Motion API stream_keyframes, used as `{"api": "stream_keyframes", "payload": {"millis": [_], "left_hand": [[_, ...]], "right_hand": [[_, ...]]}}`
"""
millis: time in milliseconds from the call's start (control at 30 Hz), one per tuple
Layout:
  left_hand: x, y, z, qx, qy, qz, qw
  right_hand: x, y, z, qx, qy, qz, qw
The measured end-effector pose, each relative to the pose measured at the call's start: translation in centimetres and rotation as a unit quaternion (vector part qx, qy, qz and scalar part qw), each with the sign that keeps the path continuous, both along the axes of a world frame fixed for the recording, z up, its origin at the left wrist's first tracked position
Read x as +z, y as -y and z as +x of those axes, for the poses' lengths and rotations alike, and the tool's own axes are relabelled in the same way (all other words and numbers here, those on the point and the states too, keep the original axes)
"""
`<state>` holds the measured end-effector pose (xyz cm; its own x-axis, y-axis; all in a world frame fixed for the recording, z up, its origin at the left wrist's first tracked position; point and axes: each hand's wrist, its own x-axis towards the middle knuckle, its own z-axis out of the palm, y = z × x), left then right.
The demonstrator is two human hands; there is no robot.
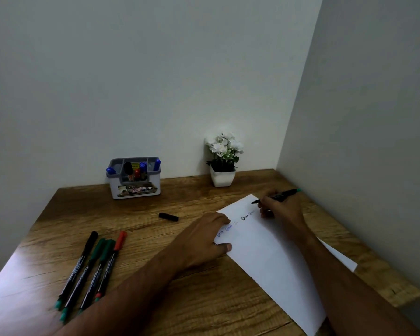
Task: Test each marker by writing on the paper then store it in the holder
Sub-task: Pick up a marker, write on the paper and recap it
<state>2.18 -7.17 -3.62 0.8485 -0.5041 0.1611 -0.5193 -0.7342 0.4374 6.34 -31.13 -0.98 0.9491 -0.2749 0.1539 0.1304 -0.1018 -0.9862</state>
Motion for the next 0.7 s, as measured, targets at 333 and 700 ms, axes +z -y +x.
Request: {"api": "stream_keyframes", "payload": {"millis": [333,700], "left_hand": [[-0.2,0.2,0.0,-0.011,0.01,0.009,1.0],[-0.5,0.1,0.1,-0.011,0.017,0.025,0.999]], "right_hand": [[-1.1,0.8,0.8,-0.034,0.012,-0.135,0.99],[-1.2,0.8,1.2,-0.035,0.02,-0.214,0.976]]}}
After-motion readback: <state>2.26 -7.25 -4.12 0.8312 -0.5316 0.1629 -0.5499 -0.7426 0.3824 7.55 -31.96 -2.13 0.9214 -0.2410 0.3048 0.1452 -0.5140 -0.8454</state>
